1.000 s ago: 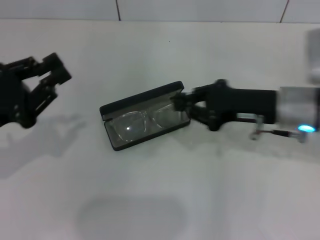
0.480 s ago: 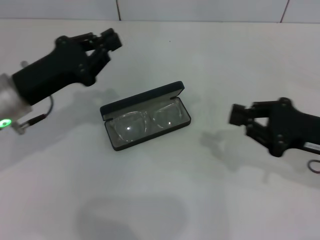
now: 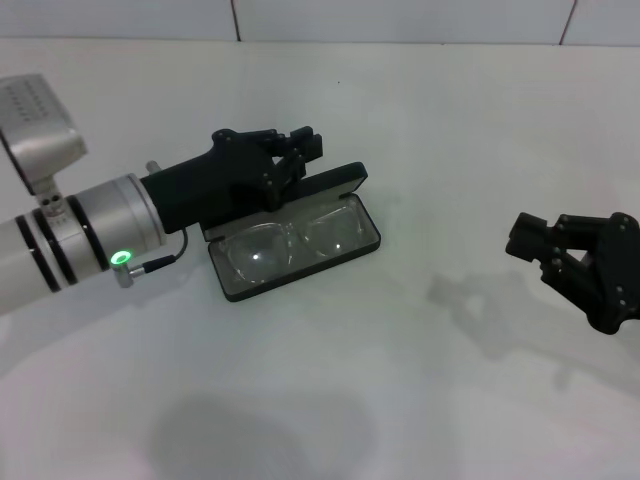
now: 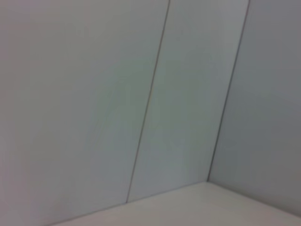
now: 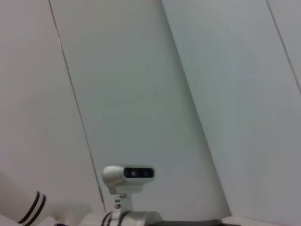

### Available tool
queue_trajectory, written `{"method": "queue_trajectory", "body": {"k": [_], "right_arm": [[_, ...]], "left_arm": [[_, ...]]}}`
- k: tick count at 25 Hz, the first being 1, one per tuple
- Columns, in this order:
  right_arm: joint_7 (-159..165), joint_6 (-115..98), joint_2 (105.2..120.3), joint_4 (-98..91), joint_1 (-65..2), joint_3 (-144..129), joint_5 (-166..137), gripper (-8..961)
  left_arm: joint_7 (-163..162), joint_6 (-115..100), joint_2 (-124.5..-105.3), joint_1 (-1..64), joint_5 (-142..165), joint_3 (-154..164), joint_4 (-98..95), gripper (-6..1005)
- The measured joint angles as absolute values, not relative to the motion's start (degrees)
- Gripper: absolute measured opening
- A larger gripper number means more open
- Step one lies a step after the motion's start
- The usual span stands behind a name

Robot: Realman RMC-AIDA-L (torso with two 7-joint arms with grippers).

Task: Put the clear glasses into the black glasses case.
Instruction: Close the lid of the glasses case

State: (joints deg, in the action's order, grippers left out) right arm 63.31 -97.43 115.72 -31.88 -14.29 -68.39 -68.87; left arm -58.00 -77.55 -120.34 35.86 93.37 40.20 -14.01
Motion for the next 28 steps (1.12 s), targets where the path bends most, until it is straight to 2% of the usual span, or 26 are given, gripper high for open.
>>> {"method": "queue_trajectory", "body": {"k": [28], "right_arm": [[63.6, -95.5, 115.78, -29.7, -19.1, -69.9, -69.3, 102]], "left_arm": [[-56.1, -66.5, -120.58, 37.7, 93.5, 40.9, -7.6, 119]]}}
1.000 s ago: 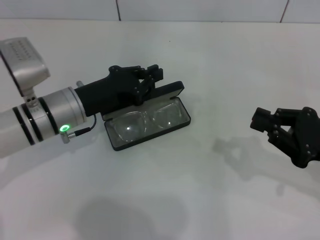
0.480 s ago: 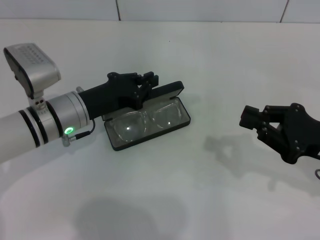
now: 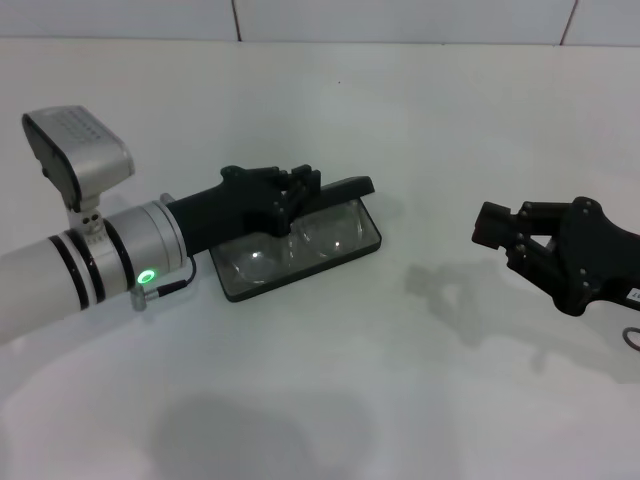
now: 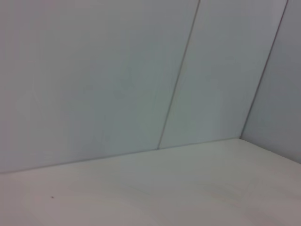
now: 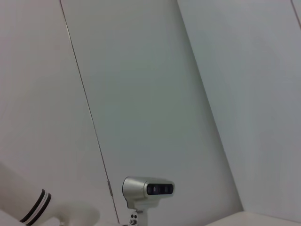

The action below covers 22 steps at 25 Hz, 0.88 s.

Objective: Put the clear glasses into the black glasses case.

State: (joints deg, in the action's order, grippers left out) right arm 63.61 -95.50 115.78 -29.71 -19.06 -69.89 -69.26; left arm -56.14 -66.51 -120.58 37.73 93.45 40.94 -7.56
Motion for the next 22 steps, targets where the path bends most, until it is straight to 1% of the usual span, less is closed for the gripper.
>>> {"method": "queue_trajectory", "body": {"k": [8, 11, 16, 19, 22], "right_arm": [[63.7, -94.5, 115.75, -29.7, -19.3, -70.0, -69.4, 104], [63.7, -94.3, 115.70, -29.7, -19.4, -70.0, -69.4, 104], [63.7, -94.3, 115.56, -29.7, -19.5, -70.0, -69.4, 105], [63.5, -94.2, 115.56, -29.7, -19.7, -69.8, -69.4, 105], [63.4, -94.2, 115.45, -29.7, -19.8, -69.5, -69.4, 106]], "left_arm": [[-58.5, -68.1, -120.60, 36.8, 93.4, 46.3, -7.1, 121], [-58.5, -77.2, -120.44, 36.0, 93.0, 46.2, -8.3, 121], [-58.0, -101.5, -120.25, 32.8, 85.5, 46.3, -16.8, 122], [-58.1, -109.4, -120.15, 30.1, 83.4, 46.3, -23.0, 123], [-58.7, -109.8, -119.94, 28.1, 84.7, 46.4, -26.4, 124]]}}
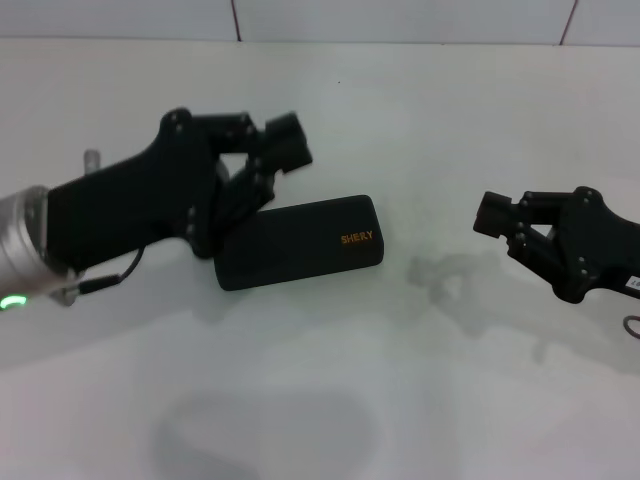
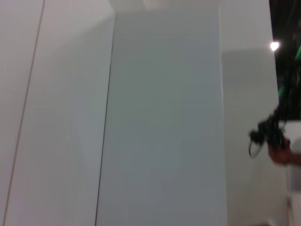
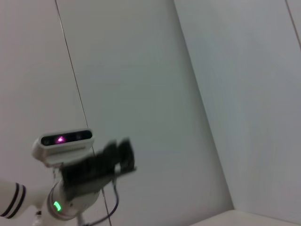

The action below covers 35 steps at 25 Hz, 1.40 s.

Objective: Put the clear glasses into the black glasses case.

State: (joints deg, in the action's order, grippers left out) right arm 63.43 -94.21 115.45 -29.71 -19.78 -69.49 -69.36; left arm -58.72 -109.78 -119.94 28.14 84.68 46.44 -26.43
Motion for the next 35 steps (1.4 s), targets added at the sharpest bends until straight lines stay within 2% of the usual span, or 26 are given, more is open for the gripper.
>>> {"method": "queue_trajectory", "body": {"k": [5, 9, 12, 13, 18, 21, 23, 29, 34, 35], "right_arm": [[63.5, -94.1, 114.31, -30.3, -20.4, -69.4, -69.8, 107], [63.8, -94.5, 112.88, -32.1, -22.6, -69.7, -73.1, 107], [64.4, -94.6, 112.58, -34.9, -24.1, -69.7, -77.9, 108], [65.0, -94.4, 112.73, -35.9, -24.4, -69.6, -79.4, 131], [67.0, -93.0, 114.08, -40.9, -24.8, -69.4, -84.7, 248], [67.1, -92.5, 115.17, -43.5, -24.8, -69.4, -86.7, 304], [67.1, -92.2, 115.36, -44.2, -24.7, -69.4, -86.9, 342], [67.0, -92.3, 115.80, -44.2, -23.9, -69.4, -86.5, 454], [66.4, -92.5, 115.91, -43.0, -23.1, -69.8, -85.7, 663], [66.4, -92.6, 115.91, -42.8, -23.0, -69.8, -85.4, 662]], "left_arm": [[-59.6, -107.6, -119.83, 23.8, 91.8, 46.6, -31.4, 125], [-62.1, -106.8, -119.83, 19.8, 93.7, 46.6, -35.1, 190], [-63.0, -106.8, -119.81, 17.1, 93.7, 46.6, -37.2, 240], [-63.1, -106.9, -119.81, 16.4, 93.6, 46.6, -37.5, 256], [-62.9, -107.0, -119.96, 14.0, 93.7, 46.6, -37.6, 499], [-62.2, -107.1, -119.97, 12.9, 93.8, 46.6, -37.8, 592], [-61.2, -107.1, -119.92, 11.6, 93.8, 47.4, -38.3, 654], [-59.0, -107.2, -119.98, 10.4, 93.9, 48.9, -38.4, 649], [-58.6, -107.2, -119.94, 10.1, 93.9, 49.7, -38.5, 644], [-58.6, -107.2, -119.90, 10.1, 94.0, 49.9, -38.5, 644]]}}
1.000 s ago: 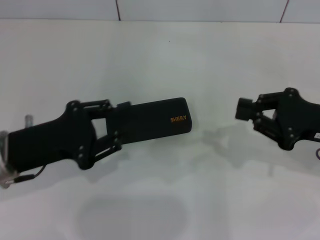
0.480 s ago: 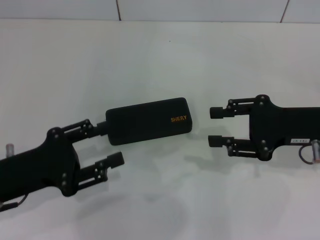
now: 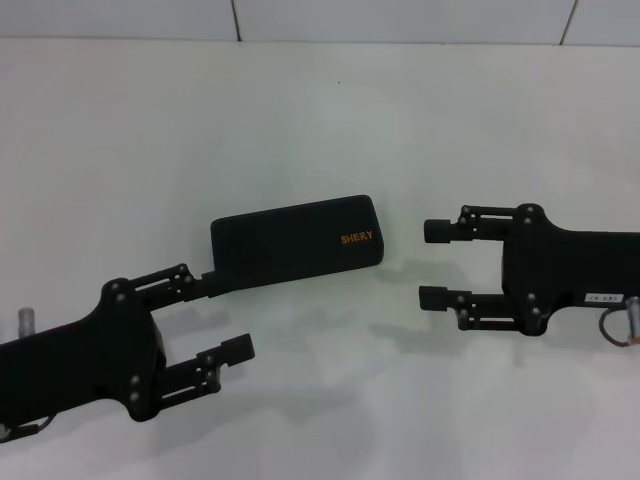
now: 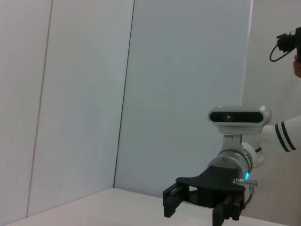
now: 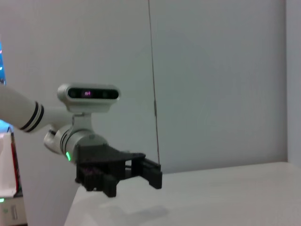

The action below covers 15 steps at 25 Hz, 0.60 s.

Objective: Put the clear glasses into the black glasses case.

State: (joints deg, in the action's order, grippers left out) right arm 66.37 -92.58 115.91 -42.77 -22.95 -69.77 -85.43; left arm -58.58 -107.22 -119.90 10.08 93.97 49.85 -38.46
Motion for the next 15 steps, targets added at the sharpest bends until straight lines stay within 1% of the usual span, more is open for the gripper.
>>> {"method": "queue_trajectory", "body": {"k": [15], "right_arm": [[64.7, -93.3, 115.88, -42.3, -21.7, -70.4, -84.8, 658]], "left_arm": [[-58.8, -107.3, -119.65, 10.2, 95.6, 50.4, -39.1, 638]]}}
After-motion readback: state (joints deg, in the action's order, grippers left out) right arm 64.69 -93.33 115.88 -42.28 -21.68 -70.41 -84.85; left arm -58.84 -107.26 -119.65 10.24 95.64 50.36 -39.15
